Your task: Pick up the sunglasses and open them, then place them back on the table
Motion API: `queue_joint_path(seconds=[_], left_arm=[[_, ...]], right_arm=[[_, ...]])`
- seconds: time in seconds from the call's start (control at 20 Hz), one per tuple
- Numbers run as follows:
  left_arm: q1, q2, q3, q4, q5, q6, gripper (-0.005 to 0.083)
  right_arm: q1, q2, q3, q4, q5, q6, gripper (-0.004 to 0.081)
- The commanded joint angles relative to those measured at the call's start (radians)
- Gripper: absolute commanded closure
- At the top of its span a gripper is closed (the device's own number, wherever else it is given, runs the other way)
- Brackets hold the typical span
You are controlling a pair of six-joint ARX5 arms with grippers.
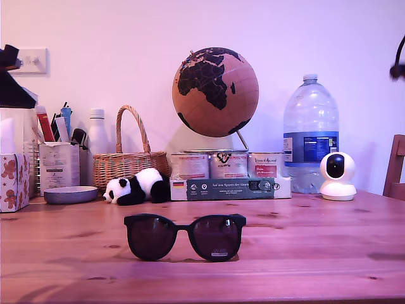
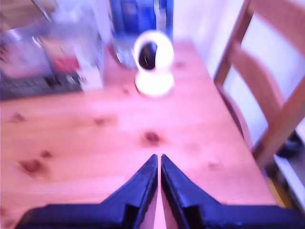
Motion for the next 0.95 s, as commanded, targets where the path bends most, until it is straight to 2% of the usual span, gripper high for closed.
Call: queue_joint_path(seconds=[0.0, 0.15, 0.4, 0.55, 0.9], left_arm=[[0.005, -0.042, -0.038, 0.015, 0.003, -0.005, 0.0786], [0.004, -0.138, -0.061, -0.019, 0.003, -0.031, 0.0786], [-0.012, -0.344, -0.061, -0.201, 0.011, -0.039, 0.0786], [-0.014, -0.403, -0.061, -0.309, 0.011, -0.056, 0.0785], [-0.014, -0.409, -0.061, -0.459, 0.011, -0.056, 0.0785]], right_arm=[[0.005, -0.046, -0.034, 0.018, -0.001, 0.011, 0.078], [0.021, -0.137, -0.054, 0.01, 0.01, 0.004, 0.078], [0.057, -0.277, -0.053, -0.154, -0.004, 0.002, 0.078], [0.057, -0.28, -0.053, -0.2, -0.001, 0.002, 0.078], [0.057, -0.28, -0.053, -0.352, -0.001, 0.002, 0.078]])
